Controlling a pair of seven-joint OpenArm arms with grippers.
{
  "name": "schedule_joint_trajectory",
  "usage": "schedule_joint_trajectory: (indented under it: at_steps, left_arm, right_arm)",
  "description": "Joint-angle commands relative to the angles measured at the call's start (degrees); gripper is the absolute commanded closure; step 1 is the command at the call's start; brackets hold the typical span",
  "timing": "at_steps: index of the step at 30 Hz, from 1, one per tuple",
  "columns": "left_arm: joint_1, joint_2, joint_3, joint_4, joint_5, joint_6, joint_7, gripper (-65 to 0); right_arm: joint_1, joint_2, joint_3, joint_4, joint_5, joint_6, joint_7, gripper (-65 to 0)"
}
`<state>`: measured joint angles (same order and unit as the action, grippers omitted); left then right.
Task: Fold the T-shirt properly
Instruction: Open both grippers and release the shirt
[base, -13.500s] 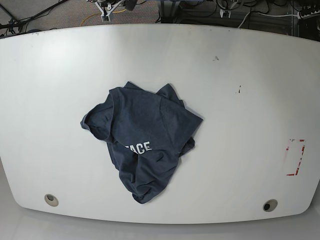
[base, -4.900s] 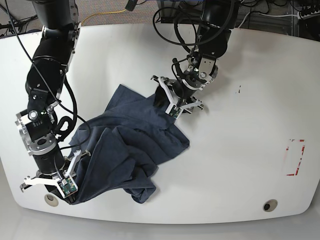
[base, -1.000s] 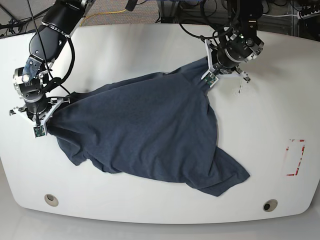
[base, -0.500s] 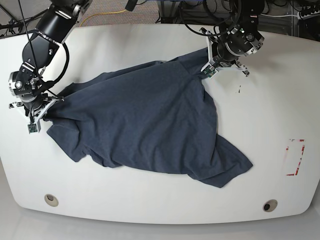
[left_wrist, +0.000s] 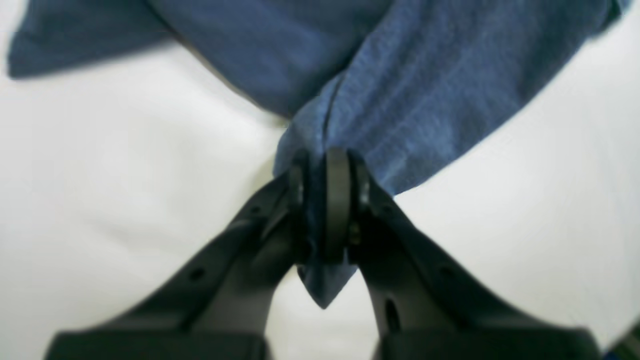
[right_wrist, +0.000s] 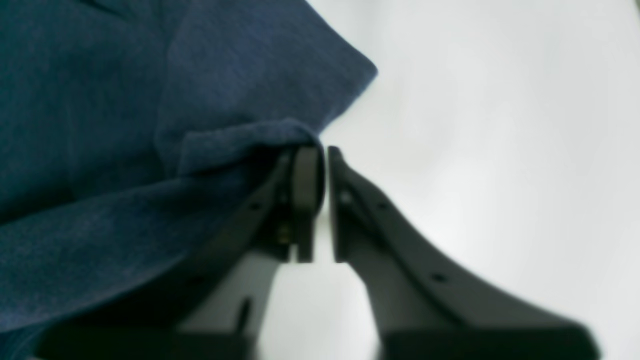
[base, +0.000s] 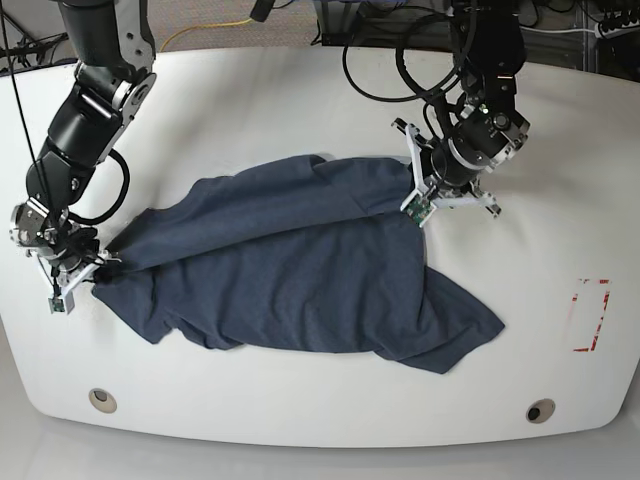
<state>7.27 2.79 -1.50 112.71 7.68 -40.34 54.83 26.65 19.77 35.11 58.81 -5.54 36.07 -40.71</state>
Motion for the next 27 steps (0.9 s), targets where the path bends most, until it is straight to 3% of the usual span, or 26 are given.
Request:
schedule_joint_trajectory:
  at_steps: [1, 5, 7, 10, 15, 18, 23, 27]
  left_arm:
    - [-2.30, -0.02, -0.48, -0.40, -0.25, 0.34, -0.28, 0.0]
    - [-5.73, -0.02, -0.92, -1.63, -0.34, 0.34, -0.28, -3.9]
    - [-6.61, -0.02, -0.92, -2.24, -0.43, 0.34, -0.28, -8.1]
    - [-7.93, -0.02, -0.92, -3.56, -0.43, 0.34, -0.28, -17.2]
    - [-9.33, -0.02, -1.10, -6.46, -0.43, 0.34, -0.37, -29.6]
    - [-9.95, -0.02, -1.18, -8.66, -0.43, 0.34, -0.54, -34.7]
    - [-10.56, -0.11, -1.27, -11.03, -0.43, 0.34, -3.53, -36.4]
    - [-10.56, -0.11, -1.27, -11.47, -0.43, 0.34, -5.82, -36.4]
  right_arm:
    - [3.28, 1.99, 0.10, -1.36, 0.57, -0.25, 2.25, -23.9]
    - [3.28, 1.90, 0.45, 1.02, 1.19, -0.25, 0.58, -48.8]
    - [1.70, 1.64, 0.62, 3.66, 1.28, -0.16, -1.80, -53.3]
    - [-1.82, 0.93, 0.62, 10.16, 5.50, -0.16, -7.16, -52.6]
    - [-11.49, 0.32, 0.71, 21.85, 21.50, -0.43, -17.09, -52.3]
    - [-17.64, -0.12, 0.71, 27.04, 31.26, -0.69, -19.38, -52.3]
    - [-23.45, -1.09, 1.77, 27.92, 43.91, -0.78, -19.73, -52.3]
    - [-27.40, -1.62, 1.85, 28.01, 50.60, -0.78, -19.73, -52.3]
